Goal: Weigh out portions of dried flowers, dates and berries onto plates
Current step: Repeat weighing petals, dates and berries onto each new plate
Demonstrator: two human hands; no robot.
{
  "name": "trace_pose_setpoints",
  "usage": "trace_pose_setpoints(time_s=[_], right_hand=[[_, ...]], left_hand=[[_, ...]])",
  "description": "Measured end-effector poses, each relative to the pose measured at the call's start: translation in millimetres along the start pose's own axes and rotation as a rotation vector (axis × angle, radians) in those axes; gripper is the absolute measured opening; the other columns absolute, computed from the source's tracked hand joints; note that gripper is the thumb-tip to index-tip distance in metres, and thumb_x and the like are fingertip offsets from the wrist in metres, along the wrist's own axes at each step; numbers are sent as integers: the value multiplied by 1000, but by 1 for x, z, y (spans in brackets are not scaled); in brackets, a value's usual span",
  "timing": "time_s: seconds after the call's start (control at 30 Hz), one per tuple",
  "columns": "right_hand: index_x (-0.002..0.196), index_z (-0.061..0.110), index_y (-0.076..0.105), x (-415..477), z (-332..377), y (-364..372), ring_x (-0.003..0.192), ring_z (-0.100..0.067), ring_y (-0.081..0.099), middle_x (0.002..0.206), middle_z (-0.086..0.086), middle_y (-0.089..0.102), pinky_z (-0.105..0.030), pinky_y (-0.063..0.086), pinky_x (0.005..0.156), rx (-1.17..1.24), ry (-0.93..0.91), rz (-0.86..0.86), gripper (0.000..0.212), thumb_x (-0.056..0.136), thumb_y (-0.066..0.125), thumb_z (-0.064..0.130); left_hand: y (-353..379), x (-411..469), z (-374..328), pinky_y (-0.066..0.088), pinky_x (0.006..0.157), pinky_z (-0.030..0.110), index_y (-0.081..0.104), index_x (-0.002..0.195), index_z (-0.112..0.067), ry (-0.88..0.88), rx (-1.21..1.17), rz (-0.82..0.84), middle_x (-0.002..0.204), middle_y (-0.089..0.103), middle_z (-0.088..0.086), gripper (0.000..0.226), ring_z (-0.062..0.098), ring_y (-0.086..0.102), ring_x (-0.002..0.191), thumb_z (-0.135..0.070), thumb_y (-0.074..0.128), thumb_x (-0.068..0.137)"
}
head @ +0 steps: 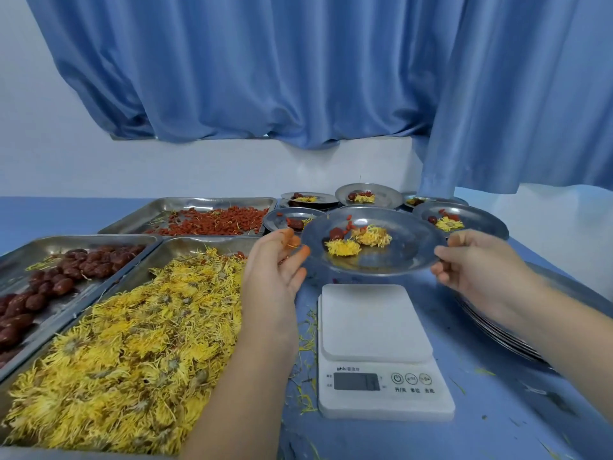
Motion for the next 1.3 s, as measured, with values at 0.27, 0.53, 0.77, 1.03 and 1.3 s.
trace_pose_setpoints(time_s=[0.27, 0.53, 0.77, 1.03, 1.3], right_hand=[[76, 16, 42, 93, 15, 29, 42, -10, 51, 70, -4, 48, -14, 39, 35, 38, 26, -173, 27, 94, 41, -5], [114, 6, 44, 154, -11, 33, 37, -11, 54, 69, -8, 49, -11, 36, 30, 46, 116, -389, 26, 94, 31, -6], [107, 9, 47, 169, -46, 28, 26, -7, 49, 70, -7, 52, -12, 38, 30, -15, 176, -442, 24, 92, 40, -7], [117, 1, 50, 174, -52, 43, 36, -11, 56, 70, -9, 56, -15, 43, 33, 14, 223, -332, 26, 93, 48, -7], [106, -6, 56, 162, -44, 48, 97, -22, 62, 121, -19, 60, -17, 52, 45, -49, 219, -210, 19, 87, 54, -10]], left_hand=[[1, -1, 6, 52, 79, 38, 67, 99, -15, -183, -191, 9, 107, 72, 6, 30, 25, 71, 99, -34, 45, 97], [2, 2, 11, 48, 98, 47, 71, 107, -18, -289, -271, 6, 107, 74, 4, 45, 26, 70, 101, -49, 40, 96], [-2, 6, 10, 51, 93, 44, 71, 107, -18, -272, -334, 5, 105, 75, 3, 45, 25, 72, 99, -50, 40, 97], [0, 6, 8, 50, 94, 43, 69, 109, -18, -260, -313, 14, 106, 75, 3, 40, 25, 71, 100, -45, 42, 97], [-1, 6, 8, 51, 94, 45, 68, 111, -16, -255, -267, 6, 107, 75, 5, 36, 26, 72, 97, -38, 44, 97]])
Point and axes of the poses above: each hand's wrist, its own x-axis towards the middle knuckle, its own y-axis out of the palm, z = x × y, the point moved 6 cm from there along x, towards the middle knuckle
